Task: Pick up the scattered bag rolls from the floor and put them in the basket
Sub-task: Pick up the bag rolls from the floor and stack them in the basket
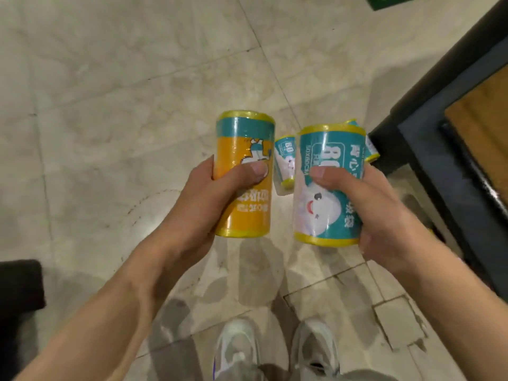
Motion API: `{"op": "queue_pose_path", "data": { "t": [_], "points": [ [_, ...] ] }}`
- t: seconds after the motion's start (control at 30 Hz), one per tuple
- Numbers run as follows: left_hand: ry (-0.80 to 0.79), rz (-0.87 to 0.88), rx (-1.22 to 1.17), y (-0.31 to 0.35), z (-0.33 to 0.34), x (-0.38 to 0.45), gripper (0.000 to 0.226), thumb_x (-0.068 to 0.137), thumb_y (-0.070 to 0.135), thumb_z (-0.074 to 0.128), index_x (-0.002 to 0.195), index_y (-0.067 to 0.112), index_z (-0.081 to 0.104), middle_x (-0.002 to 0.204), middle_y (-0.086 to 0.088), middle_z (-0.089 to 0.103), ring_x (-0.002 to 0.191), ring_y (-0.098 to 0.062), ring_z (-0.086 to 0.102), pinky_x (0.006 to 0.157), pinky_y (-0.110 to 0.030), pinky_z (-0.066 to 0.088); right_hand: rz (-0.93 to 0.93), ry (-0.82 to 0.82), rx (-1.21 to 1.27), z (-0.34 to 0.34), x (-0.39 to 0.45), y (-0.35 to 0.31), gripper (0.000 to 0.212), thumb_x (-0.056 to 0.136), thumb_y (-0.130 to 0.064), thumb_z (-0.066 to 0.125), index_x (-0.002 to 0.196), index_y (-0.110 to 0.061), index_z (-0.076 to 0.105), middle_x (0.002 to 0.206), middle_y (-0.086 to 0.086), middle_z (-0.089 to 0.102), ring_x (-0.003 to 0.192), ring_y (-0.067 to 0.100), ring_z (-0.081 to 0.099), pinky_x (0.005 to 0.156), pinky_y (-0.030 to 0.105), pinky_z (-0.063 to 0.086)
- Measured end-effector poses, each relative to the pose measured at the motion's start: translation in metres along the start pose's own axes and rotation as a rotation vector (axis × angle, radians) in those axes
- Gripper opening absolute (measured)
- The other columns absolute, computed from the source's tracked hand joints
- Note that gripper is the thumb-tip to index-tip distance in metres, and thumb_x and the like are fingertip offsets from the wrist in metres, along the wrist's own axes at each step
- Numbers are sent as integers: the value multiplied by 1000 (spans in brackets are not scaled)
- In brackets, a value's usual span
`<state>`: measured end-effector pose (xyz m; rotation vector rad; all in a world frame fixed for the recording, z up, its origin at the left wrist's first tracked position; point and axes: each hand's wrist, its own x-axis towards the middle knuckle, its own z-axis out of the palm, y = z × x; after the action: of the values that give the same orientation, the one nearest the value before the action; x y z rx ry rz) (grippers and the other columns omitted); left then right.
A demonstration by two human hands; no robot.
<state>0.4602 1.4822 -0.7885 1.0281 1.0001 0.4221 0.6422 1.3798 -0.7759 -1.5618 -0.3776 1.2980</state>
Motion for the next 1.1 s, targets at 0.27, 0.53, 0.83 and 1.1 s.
{"op": "queue_pose_path", "data": {
  "t": [0.27, 0.53, 0.83, 1.1],
  "points": [
    [-28, -79, -136, 191, 42, -142, 64, 68, 31, 78, 127, 17, 58, 105, -9, 74, 90, -30, 74, 72, -42, 59, 68, -49, 102, 7, -158, -186, 46, 67, -34, 73, 110, -19, 69, 91, 6, 78, 75, 20, 75, 60, 32, 60],
    [-98, -57, -205, 411, 105, -292, 71, 67, 36, 75, 131, 12, 57, 107, -16, 73, 89, -33, 73, 73, -44, 60, -21, -131, 287, 27, -320, -408, 29, 57, -35, 81, 84, -24, 81, 91, 7, 77, 75, 22, 74, 72, 40, 62],
    [-209, 168, -59, 578, 156, -394, 62, 71, 36, 72, 127, 11, 59, 111, -20, 71, 92, -30, 73, 79, -48, 61, -185, -190, 312, 37, -454, -546, 75, 43, -47, 95, 108, -14, 76, 117, 28, 68, 106, 44, 62, 104, 73, 38],
    [-300, 276, -108, 622, 186, -456, 52, 77, 31, 65, 125, 14, 60, 108, -17, 72, 87, -30, 73, 75, -45, 61, -403, -163, 325, 30, -537, -585, 37, 69, -24, 77, 103, -12, 76, 104, 18, 76, 82, 28, 75, 69, 40, 63]
  ]
}}
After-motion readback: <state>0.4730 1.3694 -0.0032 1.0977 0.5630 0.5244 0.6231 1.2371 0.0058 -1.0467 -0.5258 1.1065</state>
